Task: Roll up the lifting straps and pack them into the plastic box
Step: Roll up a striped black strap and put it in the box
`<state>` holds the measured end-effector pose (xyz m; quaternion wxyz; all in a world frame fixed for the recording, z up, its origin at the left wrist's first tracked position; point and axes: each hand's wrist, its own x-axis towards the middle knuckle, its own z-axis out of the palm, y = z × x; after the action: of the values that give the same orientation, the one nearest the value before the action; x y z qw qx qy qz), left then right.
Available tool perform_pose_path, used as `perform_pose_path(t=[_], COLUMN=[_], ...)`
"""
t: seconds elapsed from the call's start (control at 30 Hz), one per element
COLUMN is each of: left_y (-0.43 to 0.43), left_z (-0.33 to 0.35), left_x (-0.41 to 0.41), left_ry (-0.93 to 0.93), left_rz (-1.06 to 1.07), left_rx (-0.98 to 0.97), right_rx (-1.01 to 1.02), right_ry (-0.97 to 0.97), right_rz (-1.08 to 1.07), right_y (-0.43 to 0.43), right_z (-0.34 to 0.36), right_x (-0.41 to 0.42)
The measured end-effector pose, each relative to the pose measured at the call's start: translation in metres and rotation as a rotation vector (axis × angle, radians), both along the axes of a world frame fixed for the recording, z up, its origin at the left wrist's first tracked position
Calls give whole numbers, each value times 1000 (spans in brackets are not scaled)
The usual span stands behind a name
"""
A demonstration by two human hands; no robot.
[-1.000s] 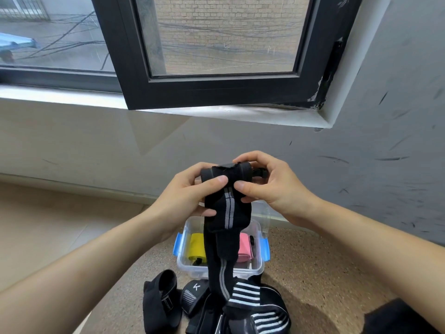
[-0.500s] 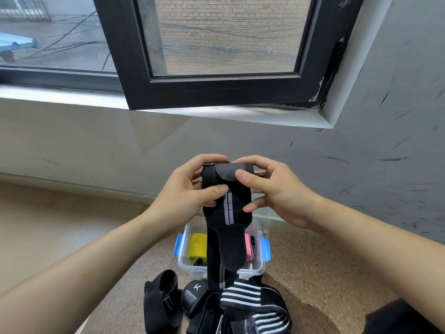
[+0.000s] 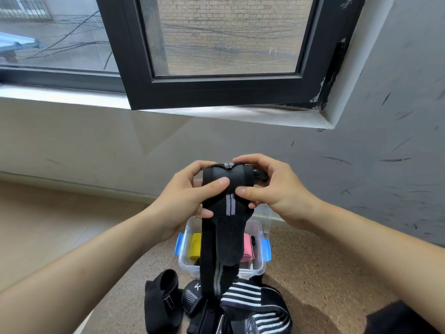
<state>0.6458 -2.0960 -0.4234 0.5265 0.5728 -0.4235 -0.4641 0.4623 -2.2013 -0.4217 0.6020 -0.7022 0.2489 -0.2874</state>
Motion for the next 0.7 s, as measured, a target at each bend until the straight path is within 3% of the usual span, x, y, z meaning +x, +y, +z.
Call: perform_pose_path(t=[0.27,0.5,0.7], left_y=[-1,-1,-1], left_z=[2,-2,1], left_x=[1,-5,-4], left_ry=[-37,-146,-73], left_rz=[28,5,-9], left_rx=[-120,-200,-48], right_rx=[211,251,241], right_ry=[49,16,-58], right_rz=[112,77,67], right_y=[-4,-2,-4], right_z=[3,2,4], right_x=[-3,-1,-1])
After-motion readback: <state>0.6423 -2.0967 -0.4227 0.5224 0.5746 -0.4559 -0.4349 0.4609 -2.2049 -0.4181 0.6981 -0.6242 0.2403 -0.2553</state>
